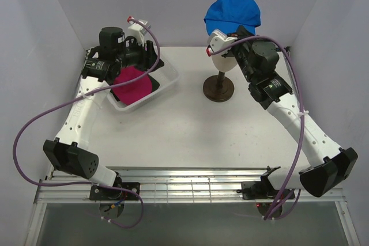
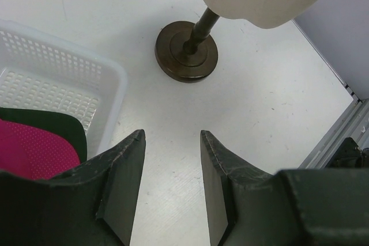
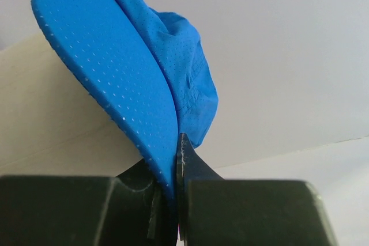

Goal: Stack the hats

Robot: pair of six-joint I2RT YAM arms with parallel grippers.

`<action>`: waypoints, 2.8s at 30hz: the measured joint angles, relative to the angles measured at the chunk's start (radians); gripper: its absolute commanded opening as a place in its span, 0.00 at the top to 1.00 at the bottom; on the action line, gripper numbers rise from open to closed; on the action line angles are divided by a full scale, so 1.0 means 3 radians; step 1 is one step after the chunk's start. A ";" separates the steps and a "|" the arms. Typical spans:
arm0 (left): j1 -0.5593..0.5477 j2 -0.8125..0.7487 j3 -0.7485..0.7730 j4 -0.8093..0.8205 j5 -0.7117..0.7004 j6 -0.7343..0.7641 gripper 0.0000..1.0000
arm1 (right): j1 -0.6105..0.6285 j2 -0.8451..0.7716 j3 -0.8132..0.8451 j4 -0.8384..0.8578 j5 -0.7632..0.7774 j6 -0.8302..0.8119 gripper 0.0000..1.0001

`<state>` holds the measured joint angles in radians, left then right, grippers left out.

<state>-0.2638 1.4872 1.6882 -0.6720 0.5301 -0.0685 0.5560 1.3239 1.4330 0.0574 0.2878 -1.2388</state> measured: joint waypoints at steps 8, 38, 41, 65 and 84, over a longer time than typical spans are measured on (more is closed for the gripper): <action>0.0000 -0.0001 -0.0056 0.0037 0.0024 -0.0011 0.46 | 0.0267 -0.0195 -0.0567 0.0331 0.0430 -0.0235 0.92; 0.0000 -0.0003 -0.0277 0.0123 0.0069 -0.0041 0.46 | 0.0528 -0.0228 -0.0954 0.0445 0.1043 -0.0070 0.23; 0.0000 -0.0003 -0.0301 0.0158 0.0083 -0.0050 0.46 | 0.0561 -0.0229 -0.0952 0.0412 0.1053 -0.0041 0.05; 0.0047 -0.0027 -0.0411 0.0181 0.0029 -0.0004 0.37 | 0.0853 -0.1405 -0.0203 -0.1061 0.0098 0.1528 0.05; 0.0657 0.0259 -0.0326 0.0170 -0.0735 0.0406 0.18 | 0.0852 -0.1069 -0.0179 -0.1779 0.0212 0.1877 0.09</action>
<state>-0.0666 1.5650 1.5906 -0.6209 0.3096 0.0532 0.8116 1.0031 1.3792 -0.4763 0.3515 -0.6758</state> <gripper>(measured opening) 0.804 0.933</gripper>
